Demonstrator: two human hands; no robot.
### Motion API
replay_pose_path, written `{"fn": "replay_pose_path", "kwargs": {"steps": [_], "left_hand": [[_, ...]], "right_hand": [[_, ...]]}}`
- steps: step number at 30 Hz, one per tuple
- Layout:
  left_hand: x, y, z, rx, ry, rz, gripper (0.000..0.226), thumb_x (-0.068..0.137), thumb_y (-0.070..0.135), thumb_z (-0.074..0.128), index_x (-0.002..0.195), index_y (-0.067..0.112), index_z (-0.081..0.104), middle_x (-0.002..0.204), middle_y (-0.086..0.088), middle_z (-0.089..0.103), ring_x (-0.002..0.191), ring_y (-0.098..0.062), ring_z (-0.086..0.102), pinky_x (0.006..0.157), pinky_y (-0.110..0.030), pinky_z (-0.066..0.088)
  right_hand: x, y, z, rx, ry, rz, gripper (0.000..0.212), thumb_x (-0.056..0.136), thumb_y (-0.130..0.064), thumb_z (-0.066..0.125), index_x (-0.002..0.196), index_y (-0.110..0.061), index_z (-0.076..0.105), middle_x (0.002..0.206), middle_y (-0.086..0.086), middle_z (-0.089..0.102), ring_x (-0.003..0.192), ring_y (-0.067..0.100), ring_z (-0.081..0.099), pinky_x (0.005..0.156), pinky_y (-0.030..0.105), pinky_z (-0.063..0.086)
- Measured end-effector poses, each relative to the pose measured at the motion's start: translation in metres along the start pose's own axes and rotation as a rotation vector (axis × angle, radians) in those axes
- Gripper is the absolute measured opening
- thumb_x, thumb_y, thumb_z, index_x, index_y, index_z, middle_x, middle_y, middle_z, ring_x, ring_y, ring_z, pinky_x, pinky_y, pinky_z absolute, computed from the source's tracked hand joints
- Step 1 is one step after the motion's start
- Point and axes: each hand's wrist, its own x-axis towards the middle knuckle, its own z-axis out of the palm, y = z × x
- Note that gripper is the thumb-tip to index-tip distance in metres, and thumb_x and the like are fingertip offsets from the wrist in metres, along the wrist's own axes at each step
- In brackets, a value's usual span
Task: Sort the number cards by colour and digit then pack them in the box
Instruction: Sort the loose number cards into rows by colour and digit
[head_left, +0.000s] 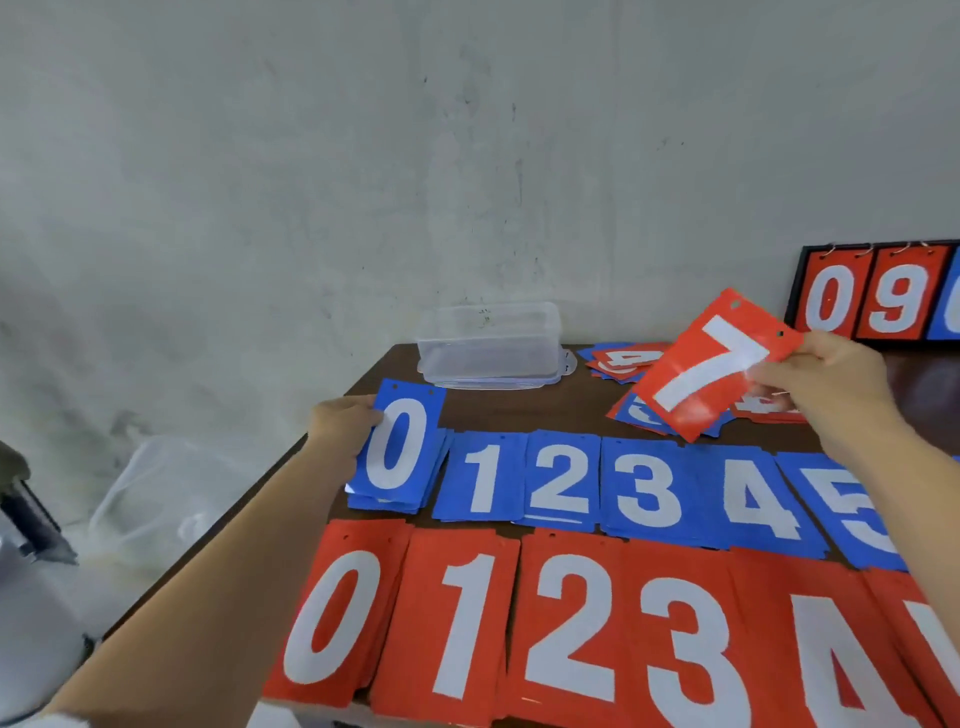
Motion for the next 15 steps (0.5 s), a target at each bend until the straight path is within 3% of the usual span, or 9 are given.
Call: {"fn": "replay_pose_path", "kwargs": {"steps": [3,6,8,12,15], "left_hand": [[0.009,-0.009,-0.003,0.037,-0.032,0.015,0.022,0.086,-0.005,0.06,0.101,0.009,0.069,0.093,-0.009,0.069,0.098,-0.036,0.066,0.089,-0.052,0.054],[0.013,-0.017,-0.001,0.064,-0.044,0.039,0.03,0.088,-0.005,0.056,0.113,0.007,0.067,0.091,-0.006,0.066,0.092,-0.03,0.064,0.085,-0.043,0.056],[0.016,-0.022,0.002,0.099,-0.045,0.061,0.033,0.089,-0.004,0.053,0.117,0.008,0.066,0.1,-0.007,0.068,0.092,-0.027,0.063,0.078,-0.037,0.056],[0.016,-0.03,0.01,0.199,-0.02,0.103,0.044,0.09,-0.005,0.046,0.13,0.008,0.059,0.128,-0.011,0.061,0.116,-0.031,0.057,0.095,-0.039,0.049],[0.009,-0.034,0.016,0.301,-0.003,0.15,0.049,0.091,-0.007,0.044,0.138,0.006,0.05,0.14,-0.012,0.052,0.127,-0.031,0.049,0.1,-0.037,0.042]], "right_hand": [[-0.02,-0.007,-0.003,0.078,0.092,0.021,0.021,0.083,-0.006,0.071,0.102,-0.011,0.066,0.082,-0.001,0.067,0.055,0.002,0.062,0.05,0.014,0.048],[-0.039,-0.014,-0.007,0.162,0.155,0.006,0.024,0.086,-0.006,0.068,0.109,-0.013,0.065,0.087,-0.003,0.066,0.07,0.006,0.063,0.051,0.01,0.051],[-0.05,-0.018,-0.012,0.165,0.181,0.007,0.025,0.087,-0.006,0.067,0.111,-0.013,0.066,0.097,0.001,0.068,0.076,0.008,0.065,0.059,0.016,0.055],[-0.068,-0.022,-0.025,0.128,0.202,-0.002,0.022,0.088,-0.007,0.065,0.108,-0.016,0.066,0.091,0.0,0.067,0.056,-0.001,0.066,0.051,0.011,0.052],[-0.08,-0.026,-0.035,0.113,0.212,-0.016,0.022,0.089,-0.006,0.064,0.11,-0.013,0.065,0.087,-0.004,0.066,0.067,0.008,0.066,0.052,0.011,0.053]]}}
